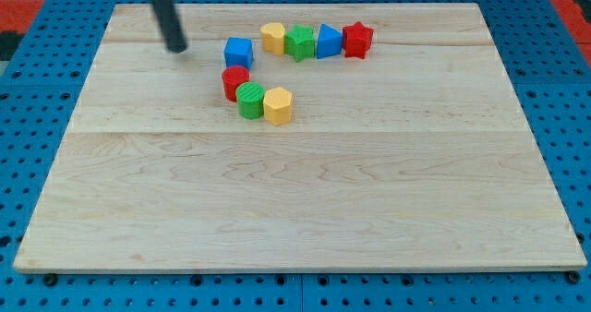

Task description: Move the blue cube in between the yellow blocks

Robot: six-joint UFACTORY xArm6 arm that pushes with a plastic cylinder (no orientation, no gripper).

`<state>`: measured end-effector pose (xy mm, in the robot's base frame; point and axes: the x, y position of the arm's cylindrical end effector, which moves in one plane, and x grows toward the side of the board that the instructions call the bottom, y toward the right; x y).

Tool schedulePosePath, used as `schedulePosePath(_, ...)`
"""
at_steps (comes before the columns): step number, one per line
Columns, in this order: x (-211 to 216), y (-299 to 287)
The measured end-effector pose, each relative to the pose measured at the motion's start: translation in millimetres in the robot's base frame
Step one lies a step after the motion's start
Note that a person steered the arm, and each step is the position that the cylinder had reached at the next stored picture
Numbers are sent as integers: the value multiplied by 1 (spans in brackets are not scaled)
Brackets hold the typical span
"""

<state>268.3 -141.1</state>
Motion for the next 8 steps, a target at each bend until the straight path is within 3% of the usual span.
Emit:
schedulePosePath(1,12,29)
schedulePosePath(2,51,24)
schedulePosePath(3,59,34)
schedulePosePath(4,55,25)
schedulePosePath(6,3,39)
schedulePosePath(8,17,76)
